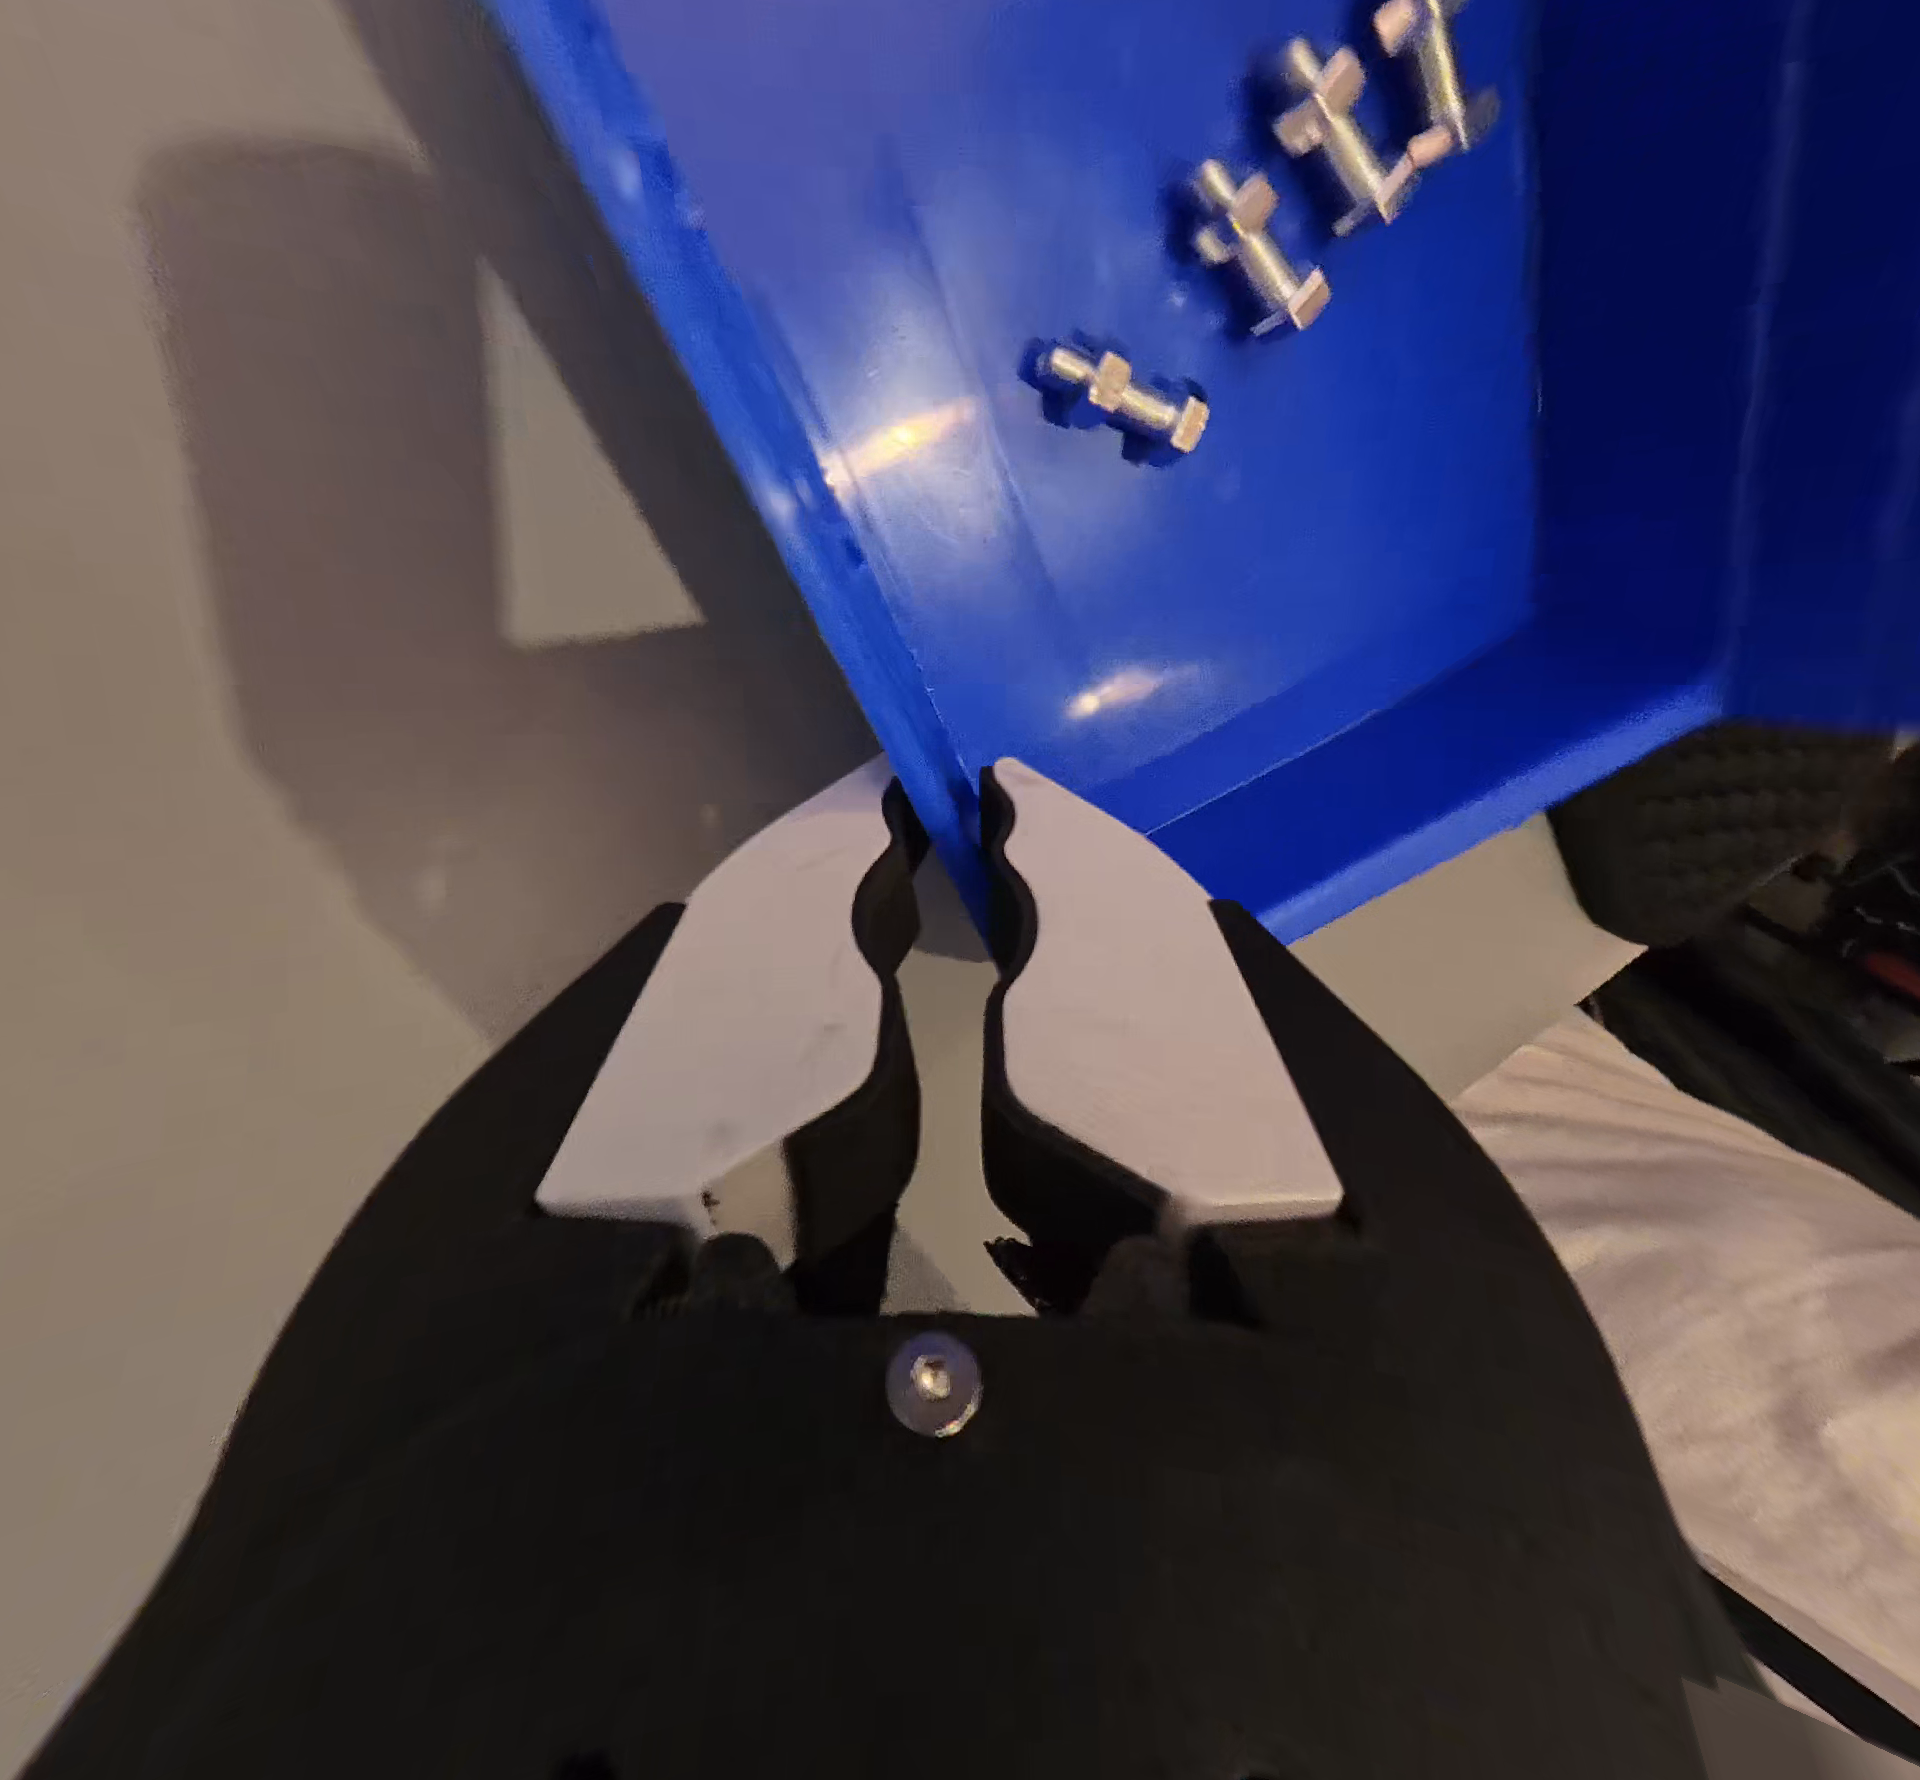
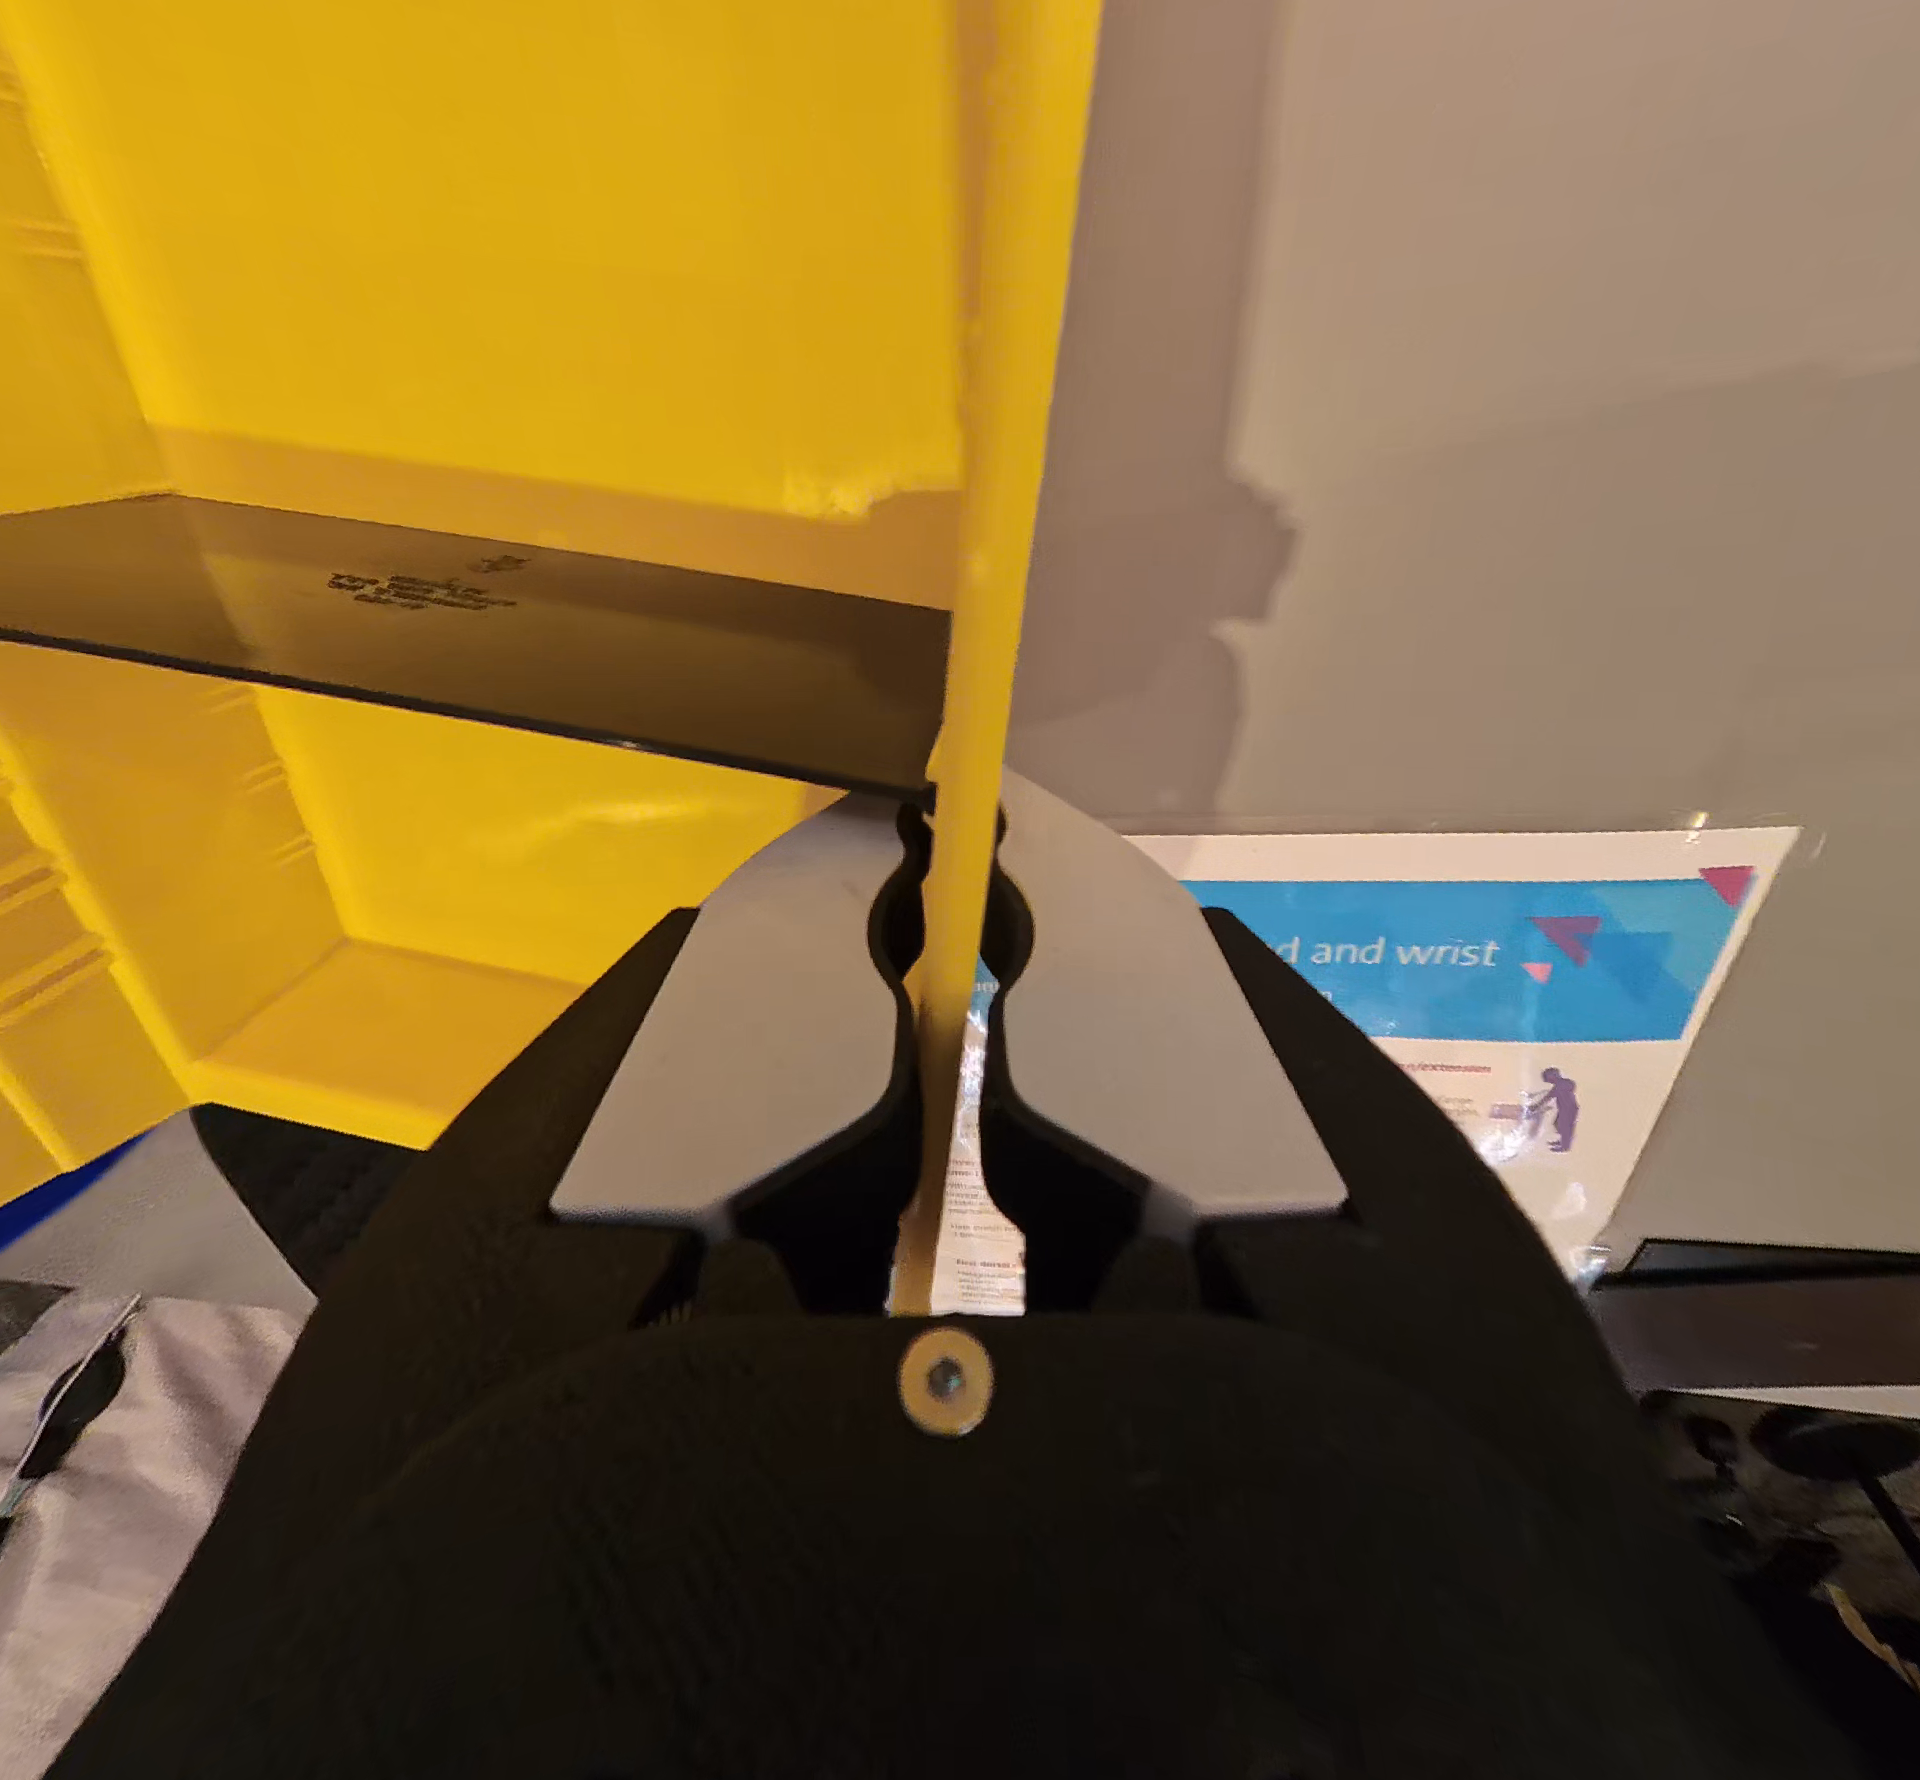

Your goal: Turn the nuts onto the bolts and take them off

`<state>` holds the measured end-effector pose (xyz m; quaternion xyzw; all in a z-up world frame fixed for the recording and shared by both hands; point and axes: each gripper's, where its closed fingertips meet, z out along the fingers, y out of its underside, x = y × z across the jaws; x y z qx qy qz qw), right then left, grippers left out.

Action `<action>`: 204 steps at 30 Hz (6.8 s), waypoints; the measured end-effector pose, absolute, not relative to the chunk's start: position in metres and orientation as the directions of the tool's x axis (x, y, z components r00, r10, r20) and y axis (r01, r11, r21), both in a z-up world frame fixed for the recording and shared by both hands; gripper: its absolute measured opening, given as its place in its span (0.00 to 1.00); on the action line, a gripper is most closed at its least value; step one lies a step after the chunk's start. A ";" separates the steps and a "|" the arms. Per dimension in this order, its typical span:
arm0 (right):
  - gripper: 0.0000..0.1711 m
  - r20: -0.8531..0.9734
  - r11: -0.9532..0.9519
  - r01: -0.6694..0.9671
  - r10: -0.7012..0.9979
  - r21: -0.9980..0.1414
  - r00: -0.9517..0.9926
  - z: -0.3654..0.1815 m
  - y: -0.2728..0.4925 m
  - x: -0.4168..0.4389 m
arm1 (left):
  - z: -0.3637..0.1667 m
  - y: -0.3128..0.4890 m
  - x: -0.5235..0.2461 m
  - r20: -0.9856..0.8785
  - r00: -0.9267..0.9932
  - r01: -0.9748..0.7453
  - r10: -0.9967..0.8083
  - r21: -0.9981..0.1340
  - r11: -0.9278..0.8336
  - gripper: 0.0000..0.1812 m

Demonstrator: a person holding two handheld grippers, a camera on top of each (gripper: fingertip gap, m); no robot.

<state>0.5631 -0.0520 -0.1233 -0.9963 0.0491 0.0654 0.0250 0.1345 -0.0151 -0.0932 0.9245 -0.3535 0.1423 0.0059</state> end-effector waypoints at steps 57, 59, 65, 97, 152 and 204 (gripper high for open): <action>0.18 0.389 -0.599 0.266 -0.085 -0.756 0.917 0.002 0.004 0.450 | 0.006 -0.010 -0.308 0.158 0.974 -0.018 -0.164 -0.666 -0.745 0.20; 0.20 0.480 -0.450 0.370 -0.157 -0.813 0.863 0.040 -0.003 0.431 | 0.035 -0.011 -0.294 0.067 0.976 -0.081 -0.208 -0.772 -0.630 0.28; 0.26 0.489 -0.301 0.425 -0.184 -0.854 0.853 0.075 -0.010 0.376 | 0.029 -0.033 -0.249 -0.133 0.951 -0.279 -0.279 -0.760 -0.586 0.29; 0.35 0.119 -0.071 0.135 0.205 -0.988 0.972 0.138 0.031 0.285 | -0.016 -0.043 -0.215 -0.072 0.967 -0.218 -0.243 -0.726 -0.652 0.15; 0.22 0.288 0.296 -0.009 0.935 -0.955 0.205 0.086 -0.074 0.029 | 0.115 -0.091 0.028 0.369 0.369 -0.265 -0.853 -0.838 -0.478 0.10; 0.06 0.985 0.786 0.598 -0.169 0.154 -0.031 0.071 -0.085 0.036 | 0.066 -0.111 0.041 0.496 0.355 -0.647 -0.793 -0.481 -0.591 0.15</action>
